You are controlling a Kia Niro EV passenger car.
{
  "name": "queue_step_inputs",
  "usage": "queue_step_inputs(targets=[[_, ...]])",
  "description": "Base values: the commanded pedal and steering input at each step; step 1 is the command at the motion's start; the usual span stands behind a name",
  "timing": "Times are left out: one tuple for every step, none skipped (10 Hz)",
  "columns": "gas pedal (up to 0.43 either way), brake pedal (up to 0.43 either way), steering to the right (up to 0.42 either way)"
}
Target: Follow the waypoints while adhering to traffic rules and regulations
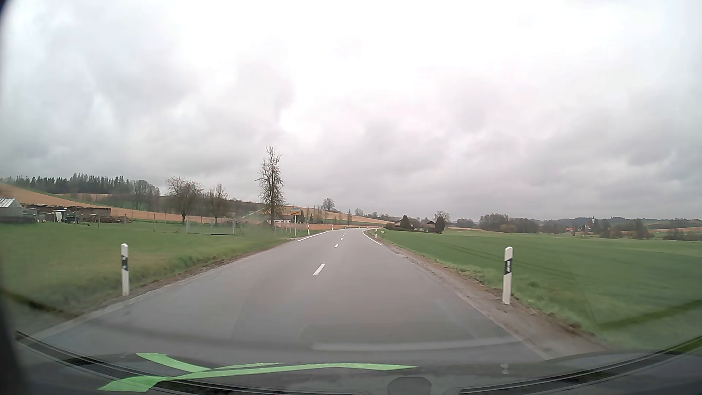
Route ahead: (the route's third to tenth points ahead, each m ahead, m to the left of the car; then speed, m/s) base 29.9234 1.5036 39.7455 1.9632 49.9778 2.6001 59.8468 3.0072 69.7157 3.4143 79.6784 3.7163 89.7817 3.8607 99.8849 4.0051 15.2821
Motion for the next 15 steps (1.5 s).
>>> queue_step_inputs(targets=[[0.209,0.000,-0.026],[0.209,0.000,-0.026],[0.209,0.000,-0.026],[0.197,0.000,-0.025],[0.189,0.000,-0.021],[0.177,0.000,-0.019],[0.177,0.000,-0.016],[0.169,0.000,-0.012],[0.169,0.000,-0.008],[0.169,0.000,-0.003],[0.177,0.000,-0.002],[0.177,0.000,-0.002],[0.177,0.000,-0.002],[0.177,0.000,-0.002],[0.177,0.000,0.000]])
